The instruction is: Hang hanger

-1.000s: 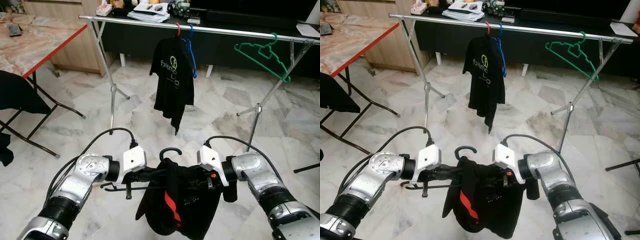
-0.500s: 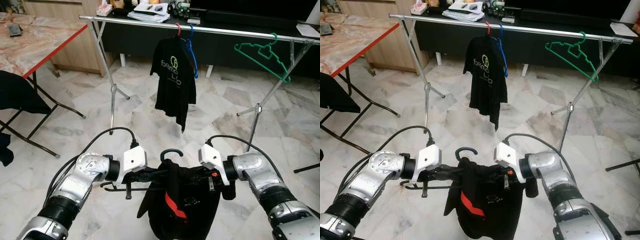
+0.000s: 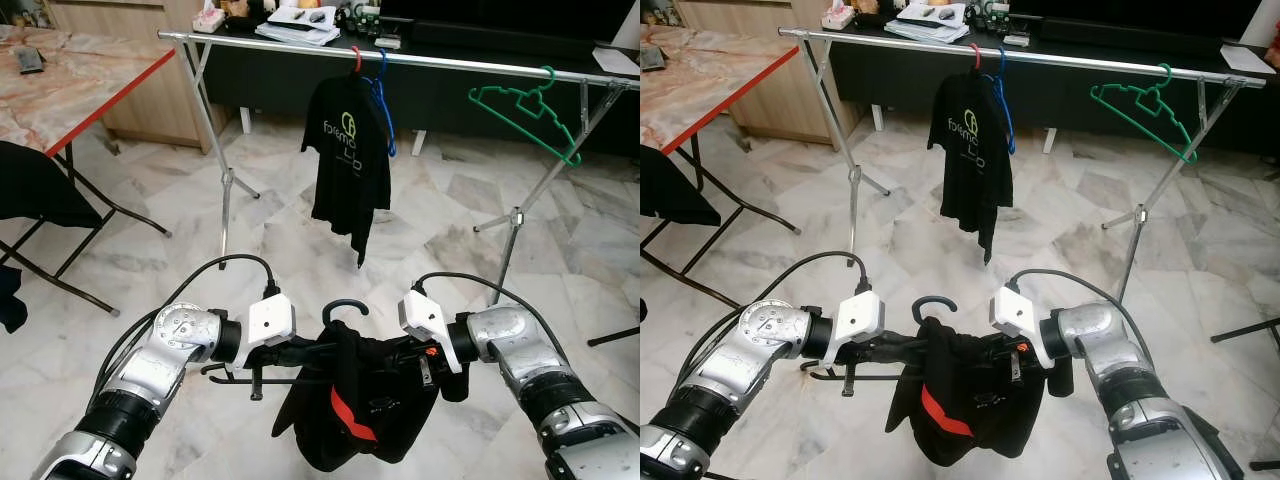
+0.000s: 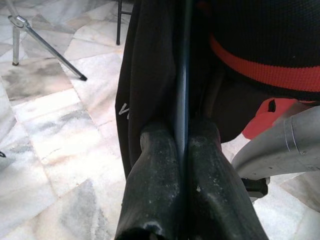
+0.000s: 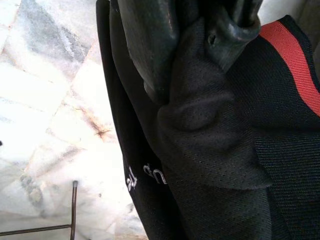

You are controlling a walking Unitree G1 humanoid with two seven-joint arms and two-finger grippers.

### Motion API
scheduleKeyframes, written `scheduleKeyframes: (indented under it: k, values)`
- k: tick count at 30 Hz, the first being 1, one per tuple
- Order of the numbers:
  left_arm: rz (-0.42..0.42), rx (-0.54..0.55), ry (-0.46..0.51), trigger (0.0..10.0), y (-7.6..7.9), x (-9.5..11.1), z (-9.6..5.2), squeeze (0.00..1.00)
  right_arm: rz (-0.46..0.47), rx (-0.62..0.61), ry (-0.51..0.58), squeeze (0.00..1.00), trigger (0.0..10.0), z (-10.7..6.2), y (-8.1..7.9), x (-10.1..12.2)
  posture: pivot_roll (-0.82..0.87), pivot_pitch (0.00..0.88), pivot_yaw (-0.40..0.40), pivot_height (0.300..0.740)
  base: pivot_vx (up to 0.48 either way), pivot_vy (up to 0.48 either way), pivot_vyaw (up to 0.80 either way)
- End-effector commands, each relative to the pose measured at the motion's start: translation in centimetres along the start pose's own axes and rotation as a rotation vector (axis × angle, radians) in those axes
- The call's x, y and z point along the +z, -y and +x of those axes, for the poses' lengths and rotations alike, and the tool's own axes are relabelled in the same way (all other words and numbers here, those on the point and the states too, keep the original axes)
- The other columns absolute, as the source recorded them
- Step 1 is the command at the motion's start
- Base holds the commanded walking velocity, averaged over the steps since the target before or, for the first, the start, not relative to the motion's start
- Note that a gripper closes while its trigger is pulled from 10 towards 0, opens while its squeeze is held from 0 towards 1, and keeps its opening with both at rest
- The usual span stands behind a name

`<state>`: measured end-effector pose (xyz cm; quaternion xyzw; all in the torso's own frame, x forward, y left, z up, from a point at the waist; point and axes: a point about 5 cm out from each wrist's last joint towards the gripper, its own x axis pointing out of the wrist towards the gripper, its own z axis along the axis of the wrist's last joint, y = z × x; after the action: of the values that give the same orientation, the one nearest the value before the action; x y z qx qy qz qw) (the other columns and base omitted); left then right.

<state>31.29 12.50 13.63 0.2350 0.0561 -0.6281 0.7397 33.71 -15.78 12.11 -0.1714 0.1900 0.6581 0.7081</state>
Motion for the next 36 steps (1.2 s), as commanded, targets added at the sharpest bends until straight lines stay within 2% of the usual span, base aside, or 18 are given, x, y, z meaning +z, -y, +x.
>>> scheduleKeyframes:
  k: [1, 8, 9, 10, 11, 16, 22, 26, 31, 36]
  values:
    - [0.066, 0.007, 0.032, 10.0, -0.7, 1.6, 0.1, 0.00, -0.002, 0.060, 0.002, 0.00, 0.0, 0.6, -0.4, 0.0, -0.05, 0.161, -0.028, 0.740, 0.000, 0.000, 0.00]
    - [0.061, -0.017, 0.018, 10.0, -0.5, 1.4, 0.0, 0.00, 0.006, 0.068, -0.003, 0.00, 0.0, 0.6, -0.5, -0.2, -0.05, 0.165, -0.027, 0.740, 0.000, 0.000, 0.00]
    - [0.056, -0.026, 0.015, 10.0, -0.5, 1.3, -0.1, 0.51, 0.007, 0.069, -0.004, 0.00, 0.0, 0.6, -0.5, -0.2, -0.05, 0.166, -0.027, 0.740, 0.000, 0.000, 0.00]
    - [0.056, -0.026, 0.015, 10.0, -0.5, 1.3, -0.1, 0.51, 0.007, 0.069, -0.004, 0.00, 0.0, 0.6, -0.5, -0.2, -0.05, 0.166, -0.027, 0.740, 0.000, 0.000, 0.00]
    - [0.051, -0.033, 0.012, 10.0, -0.4, 1.3, -0.1, 1.00, 0.008, 0.070, -0.005, 0.00, 0.0, 0.5, -0.5, -0.3, -0.05, 0.166, -0.027, 0.740, 0.000, 0.000, 0.00]
    - [0.036, -0.062, -0.012, 10.0, -0.1, 0.9, -0.4, 1.00, 0.013, 0.070, -0.047, 0.00, 0.0, 0.5, -0.8, -0.9, -0.05, 0.160, -0.029, 0.740, 0.000, 0.000, 0.00]
    - [0.044, -0.042, -0.042, 10.0, -0.3, 0.4, -0.8, 1.00, 0.015, 0.070, -0.096, 0.00, 0.0, 0.3, -1.0, -1.7, -0.05, 0.153, -0.032, 0.740, 0.000, 0.000, 0.00]
    - [0.041, -0.023, -0.066, 10.0, -0.5, 0.1, -1.2, 1.00, 0.022, 0.085, -0.137, 0.00, 0.0, 0.3, -1.4, -2.6, -0.05, 0.149, -0.035, 0.740, 0.000, 0.000, 0.00]
    - [0.045, 0.018, -0.142, 10.0, -0.7, -1.0, -2.2, 1.00, 0.052, 0.087, -0.236, 0.00, 0.0, 0.0, -2.4, -4.8, -0.05, 0.140, -0.037, 0.740, 0.000, 0.000, 0.00]
    - [0.052, 0.078, -0.177, 10.0, -1.1, -1.6, -2.8, 1.00, 0.071, 0.063, -0.267, 0.00, 0.0, -0.3, -2.7, -5.7, -0.05, 0.131, -0.038, 0.740, 0.000, 0.000, 0.00]
